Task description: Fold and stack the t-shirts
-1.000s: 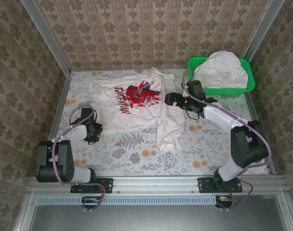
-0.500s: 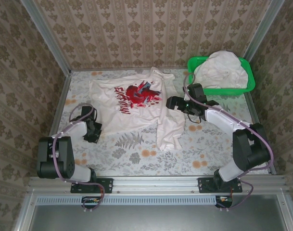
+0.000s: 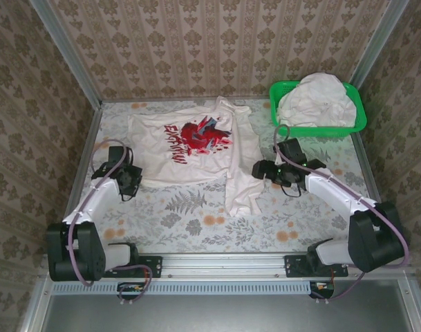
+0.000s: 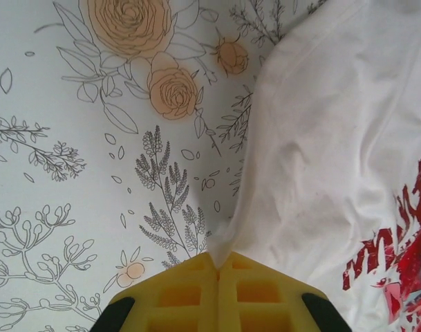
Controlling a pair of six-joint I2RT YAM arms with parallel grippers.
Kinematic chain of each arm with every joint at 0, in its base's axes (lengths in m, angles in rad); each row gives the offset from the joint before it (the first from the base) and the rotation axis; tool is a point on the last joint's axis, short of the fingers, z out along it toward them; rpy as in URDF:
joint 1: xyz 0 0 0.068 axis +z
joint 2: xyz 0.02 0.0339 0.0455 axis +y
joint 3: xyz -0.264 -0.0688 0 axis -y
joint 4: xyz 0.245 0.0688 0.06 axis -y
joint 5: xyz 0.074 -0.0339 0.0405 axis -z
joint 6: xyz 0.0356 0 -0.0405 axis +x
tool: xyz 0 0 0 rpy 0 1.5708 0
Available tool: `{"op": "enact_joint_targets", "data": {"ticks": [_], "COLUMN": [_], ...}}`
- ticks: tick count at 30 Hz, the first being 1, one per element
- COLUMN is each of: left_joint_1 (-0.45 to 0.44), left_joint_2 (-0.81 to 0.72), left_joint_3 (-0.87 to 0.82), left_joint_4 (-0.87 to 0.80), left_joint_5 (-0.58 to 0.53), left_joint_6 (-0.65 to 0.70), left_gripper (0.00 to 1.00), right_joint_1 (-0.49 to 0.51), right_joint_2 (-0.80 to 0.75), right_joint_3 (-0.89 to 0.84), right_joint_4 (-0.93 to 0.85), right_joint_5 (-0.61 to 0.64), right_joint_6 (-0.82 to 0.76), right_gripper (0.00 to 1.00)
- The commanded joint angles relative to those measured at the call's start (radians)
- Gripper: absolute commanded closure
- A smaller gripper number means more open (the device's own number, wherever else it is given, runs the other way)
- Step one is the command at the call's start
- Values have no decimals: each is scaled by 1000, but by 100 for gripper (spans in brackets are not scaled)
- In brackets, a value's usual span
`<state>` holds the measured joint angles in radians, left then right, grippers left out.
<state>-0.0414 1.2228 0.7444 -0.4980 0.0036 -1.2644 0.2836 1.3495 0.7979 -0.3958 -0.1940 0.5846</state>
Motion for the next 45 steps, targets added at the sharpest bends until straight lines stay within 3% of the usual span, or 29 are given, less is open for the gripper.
{"op": "enact_joint_targets", "data": {"ticks": [1,6,14,20,30,34,38,41,45], "left_joint_1": [18,38,49,51,49,50,50,50,49], "left_joint_2": [-13,-5,-5,5,12,11,5,2,-28], "left_joint_3": [32,24,5,2,39,29,27,28,53], "left_joint_4": [-67,-67,-50,-20,-37,-34,-30,-24,-24], "left_joint_5": [-9,6,17,35,32,32,30,31,12], "left_joint_6": [32,53,50,59,106,104,102,102,104], "left_gripper": [100,100,100,100,100,100,100,100,100], "right_joint_1": [-16,-47,-96,-97,-97,-93,-91,-90,-92], "right_joint_2": [36,177,310,365,291,316,331,323,226], "right_joint_3": [-10,46,113,140,87,98,101,116,153], "right_joint_4": [5,24,84,82,31,27,45,32,12], "right_joint_5": [-40,-89,-168,-221,-192,-226,-240,-238,-202], "right_joint_6": [48,51,46,35,45,35,33,32,32], "right_gripper": [33,52,59,62,53,55,74,99,100]}}
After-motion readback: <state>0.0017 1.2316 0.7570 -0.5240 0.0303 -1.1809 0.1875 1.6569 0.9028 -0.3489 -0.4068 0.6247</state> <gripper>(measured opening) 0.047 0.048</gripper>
